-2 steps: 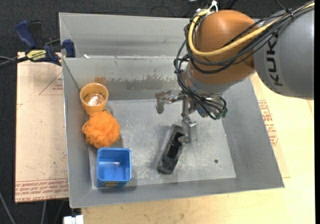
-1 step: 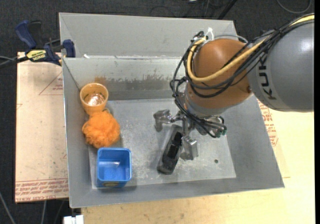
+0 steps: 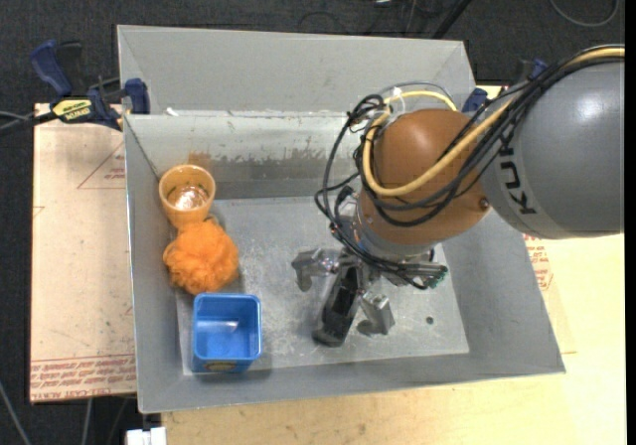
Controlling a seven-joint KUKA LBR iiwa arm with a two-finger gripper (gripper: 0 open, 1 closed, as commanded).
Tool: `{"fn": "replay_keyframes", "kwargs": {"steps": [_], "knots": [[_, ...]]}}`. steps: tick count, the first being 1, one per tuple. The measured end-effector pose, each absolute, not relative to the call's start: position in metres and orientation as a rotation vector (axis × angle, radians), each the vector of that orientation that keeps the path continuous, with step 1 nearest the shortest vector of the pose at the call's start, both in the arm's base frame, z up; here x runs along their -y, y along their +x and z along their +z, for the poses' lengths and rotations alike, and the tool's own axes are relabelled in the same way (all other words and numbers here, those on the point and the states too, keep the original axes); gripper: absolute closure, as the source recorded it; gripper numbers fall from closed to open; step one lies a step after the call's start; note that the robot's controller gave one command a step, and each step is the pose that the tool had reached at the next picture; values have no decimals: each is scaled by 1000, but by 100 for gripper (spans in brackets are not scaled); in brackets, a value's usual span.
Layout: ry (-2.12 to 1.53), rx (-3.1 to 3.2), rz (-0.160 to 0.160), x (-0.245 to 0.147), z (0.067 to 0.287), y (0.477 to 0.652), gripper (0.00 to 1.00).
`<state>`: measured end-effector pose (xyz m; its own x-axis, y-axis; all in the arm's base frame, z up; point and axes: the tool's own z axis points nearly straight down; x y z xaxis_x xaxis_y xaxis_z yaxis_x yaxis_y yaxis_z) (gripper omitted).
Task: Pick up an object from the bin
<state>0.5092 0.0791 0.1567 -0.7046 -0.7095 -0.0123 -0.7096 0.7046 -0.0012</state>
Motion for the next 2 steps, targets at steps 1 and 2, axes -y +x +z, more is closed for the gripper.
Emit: {"fn": "replay_keyframes", "kwargs": {"steps": [1,2], "knots": [[-1414,-2787,3,-67,137,515,0],[-1155,-2906,4,-66,122,514,0]]}}
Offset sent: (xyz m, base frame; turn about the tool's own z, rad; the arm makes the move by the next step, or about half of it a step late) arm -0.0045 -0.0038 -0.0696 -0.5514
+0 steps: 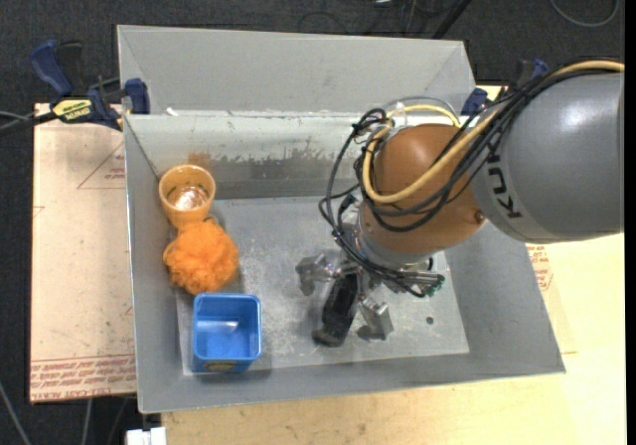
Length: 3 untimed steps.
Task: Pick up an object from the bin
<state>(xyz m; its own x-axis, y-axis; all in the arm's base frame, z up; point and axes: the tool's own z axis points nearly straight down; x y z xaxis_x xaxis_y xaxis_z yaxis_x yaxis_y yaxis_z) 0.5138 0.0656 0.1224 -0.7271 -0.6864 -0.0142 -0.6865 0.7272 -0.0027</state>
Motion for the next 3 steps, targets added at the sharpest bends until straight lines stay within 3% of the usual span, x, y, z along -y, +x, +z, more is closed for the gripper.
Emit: {"fn": "replay_keyframes", "kwargs": {"steps": [2,3], "knots": [[-1426,-2779,2,-80,110,523,0],[-1442,-2768,5,-30,70,491,100]]}}
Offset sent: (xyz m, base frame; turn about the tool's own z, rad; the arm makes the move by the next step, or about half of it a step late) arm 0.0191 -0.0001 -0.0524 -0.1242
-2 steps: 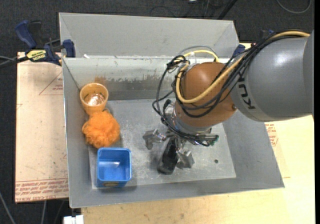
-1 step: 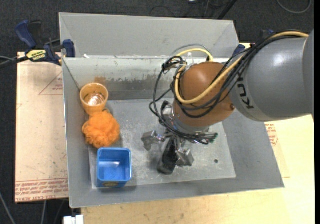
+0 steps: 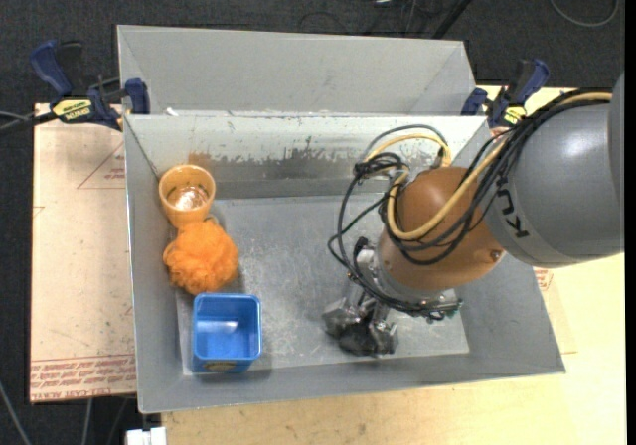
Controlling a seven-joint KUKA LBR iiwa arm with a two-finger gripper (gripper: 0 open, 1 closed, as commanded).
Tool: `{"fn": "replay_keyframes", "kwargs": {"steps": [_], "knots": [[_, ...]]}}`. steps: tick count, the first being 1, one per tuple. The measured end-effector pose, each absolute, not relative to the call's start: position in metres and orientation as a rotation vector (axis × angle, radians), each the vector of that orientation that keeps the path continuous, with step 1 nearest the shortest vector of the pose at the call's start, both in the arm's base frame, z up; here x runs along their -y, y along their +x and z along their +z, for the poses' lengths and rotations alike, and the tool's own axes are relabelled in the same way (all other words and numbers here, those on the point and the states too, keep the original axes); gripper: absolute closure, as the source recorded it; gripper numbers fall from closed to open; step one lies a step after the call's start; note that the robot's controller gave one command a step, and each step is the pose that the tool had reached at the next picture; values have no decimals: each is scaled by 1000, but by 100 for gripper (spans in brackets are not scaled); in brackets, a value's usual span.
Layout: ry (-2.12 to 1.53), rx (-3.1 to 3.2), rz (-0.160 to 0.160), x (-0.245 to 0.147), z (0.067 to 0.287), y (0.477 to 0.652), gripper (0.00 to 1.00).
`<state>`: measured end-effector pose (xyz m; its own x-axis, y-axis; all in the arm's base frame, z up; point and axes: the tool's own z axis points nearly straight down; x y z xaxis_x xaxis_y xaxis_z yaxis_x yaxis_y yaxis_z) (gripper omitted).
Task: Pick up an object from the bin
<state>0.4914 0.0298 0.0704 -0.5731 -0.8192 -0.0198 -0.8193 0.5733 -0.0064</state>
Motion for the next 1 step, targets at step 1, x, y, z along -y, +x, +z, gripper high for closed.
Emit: {"fn": "replay_keyframes", "kwargs": {"steps": [1], "knots": [[-1442,-2768,5,-30,70,491,100]]}}
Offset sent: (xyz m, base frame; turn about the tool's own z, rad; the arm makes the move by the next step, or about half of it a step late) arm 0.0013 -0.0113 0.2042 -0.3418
